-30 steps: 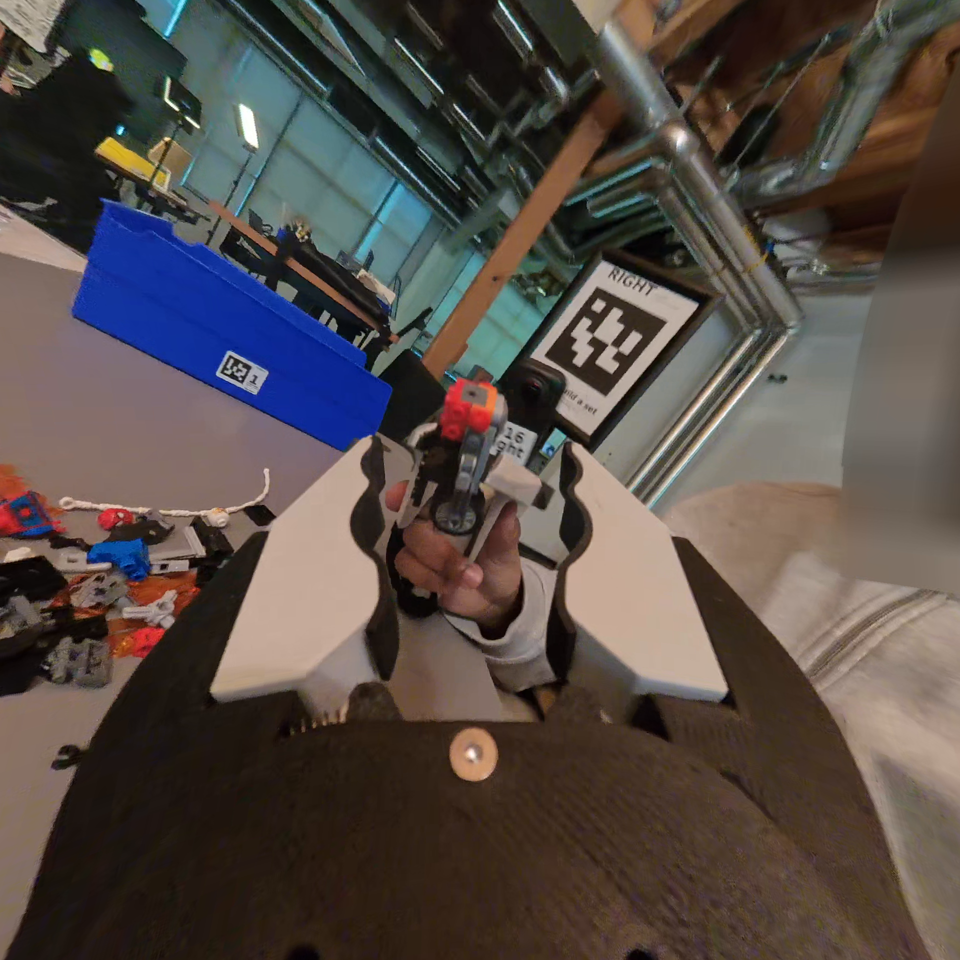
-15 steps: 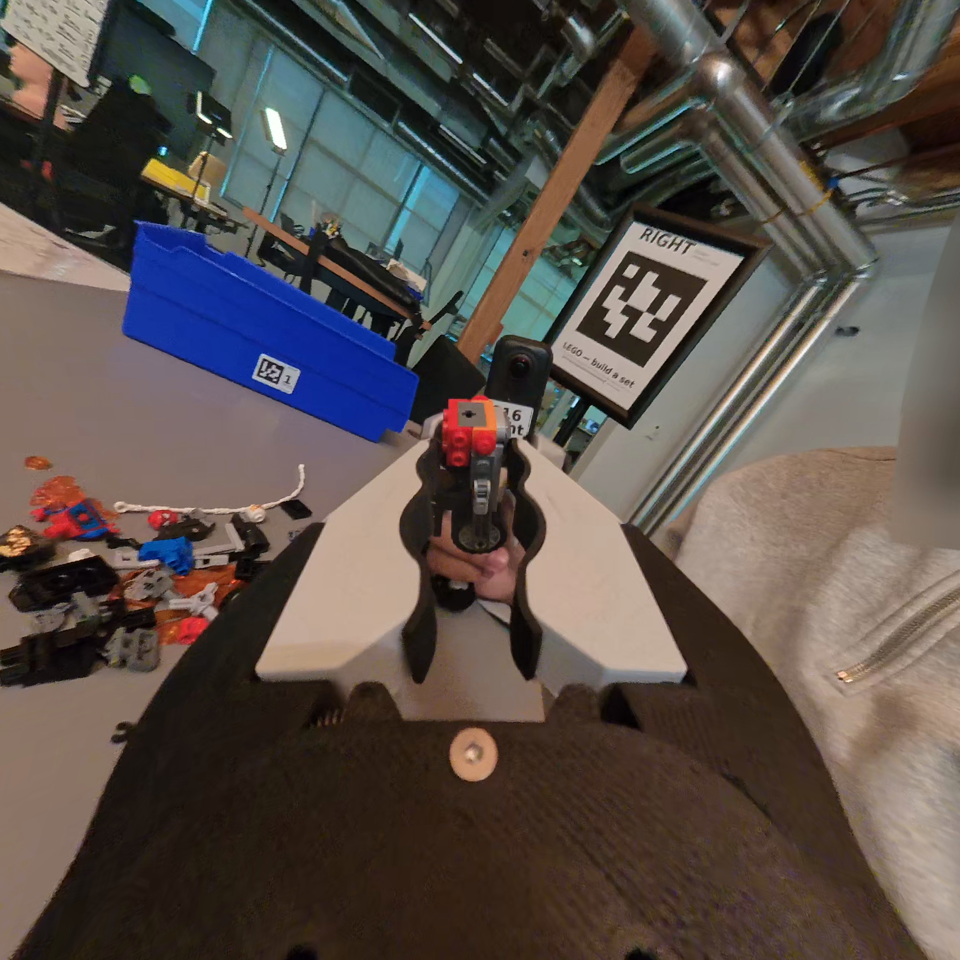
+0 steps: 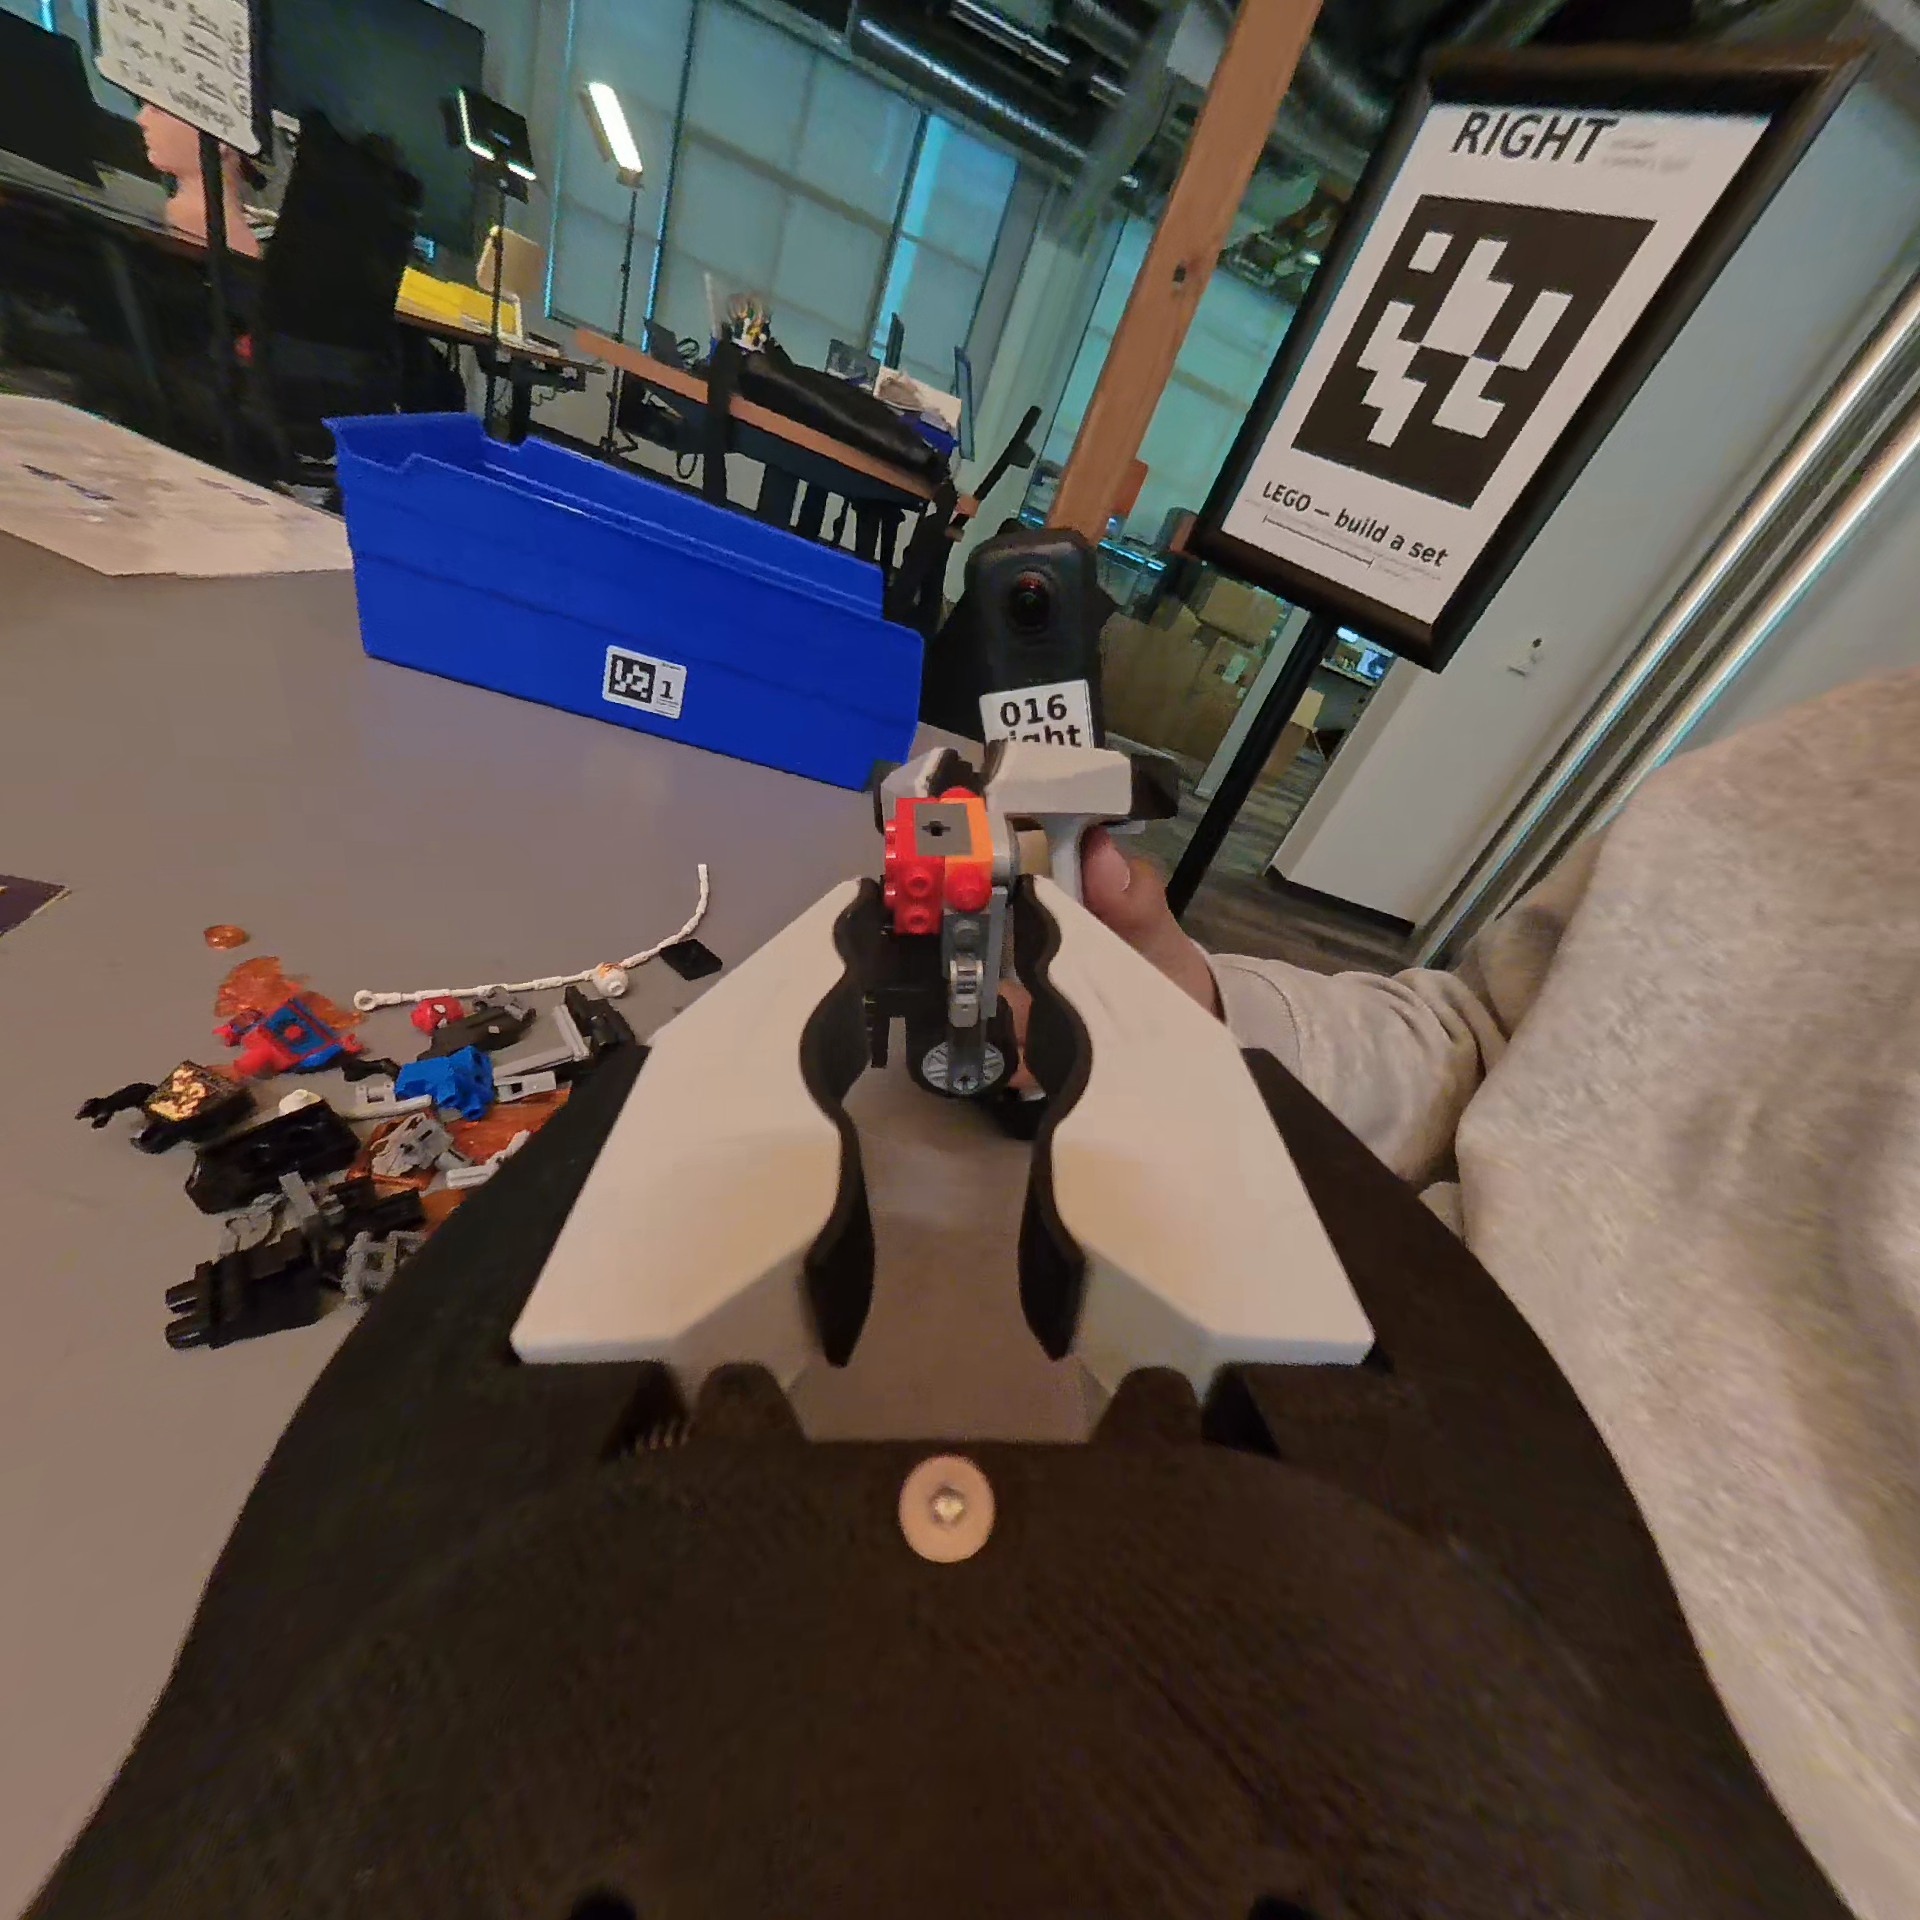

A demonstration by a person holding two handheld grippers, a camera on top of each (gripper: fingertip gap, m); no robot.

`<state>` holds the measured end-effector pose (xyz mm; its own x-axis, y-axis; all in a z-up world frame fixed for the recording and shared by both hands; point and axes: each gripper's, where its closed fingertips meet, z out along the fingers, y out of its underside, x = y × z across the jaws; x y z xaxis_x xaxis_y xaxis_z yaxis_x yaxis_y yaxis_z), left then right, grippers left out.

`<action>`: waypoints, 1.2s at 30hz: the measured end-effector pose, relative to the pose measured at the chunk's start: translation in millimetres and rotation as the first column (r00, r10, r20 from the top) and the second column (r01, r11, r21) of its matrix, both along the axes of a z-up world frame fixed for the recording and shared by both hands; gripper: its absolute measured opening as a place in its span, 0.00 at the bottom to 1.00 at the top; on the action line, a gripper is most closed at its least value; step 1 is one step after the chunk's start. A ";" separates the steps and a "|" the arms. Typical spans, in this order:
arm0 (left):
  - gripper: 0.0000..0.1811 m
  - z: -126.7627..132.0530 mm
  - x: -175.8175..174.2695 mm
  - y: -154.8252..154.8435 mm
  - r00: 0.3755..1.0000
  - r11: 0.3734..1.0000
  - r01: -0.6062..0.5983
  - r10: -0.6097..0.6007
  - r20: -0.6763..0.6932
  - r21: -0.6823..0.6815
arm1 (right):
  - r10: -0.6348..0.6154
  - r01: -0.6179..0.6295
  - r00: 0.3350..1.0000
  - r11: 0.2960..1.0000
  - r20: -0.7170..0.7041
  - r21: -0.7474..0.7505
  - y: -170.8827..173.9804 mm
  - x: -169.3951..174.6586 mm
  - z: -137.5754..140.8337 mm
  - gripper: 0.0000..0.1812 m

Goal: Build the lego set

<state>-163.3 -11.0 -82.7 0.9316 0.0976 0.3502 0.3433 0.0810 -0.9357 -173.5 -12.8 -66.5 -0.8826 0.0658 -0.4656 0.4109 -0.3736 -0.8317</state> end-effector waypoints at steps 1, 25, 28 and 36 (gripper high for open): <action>0.13 -1.1 -0.1 0.5 1.000 1.000 -0.004 0.004 -0.004 -0.009 | 0.011 -0.011 1.000 1.000 0.010 -0.002 0.4 -0.2 -0.9 0.03; 0.13 -4.7 -20.2 -14.5 0.991 0.995 -0.104 0.104 0.086 0.005 | -0.340 0.291 0.940 0.742 -0.036 0.604 48.9 -65.6 -72.1 0.02; 0.13 -14.5 -22.4 -10.8 0.989 0.990 -0.126 0.130 0.071 -0.062 | -0.354 0.286 0.933 0.623 -0.064 0.728 51.5 -71.9 -94.2 0.03; 0.13 -30.9 -26.6 -7.1 0.984 0.974 -0.158 0.168 0.054 -0.164 | -0.355 0.356 0.921 0.596 -0.161 0.720 57.0 -77.3 -85.6 0.07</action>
<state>-189.9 -18.1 -113.6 0.8736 0.3053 0.3790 0.3998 -0.0064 -0.9166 -250.8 44.2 -152.1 -0.7147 0.6882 -0.1249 0.3788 0.2307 -0.8963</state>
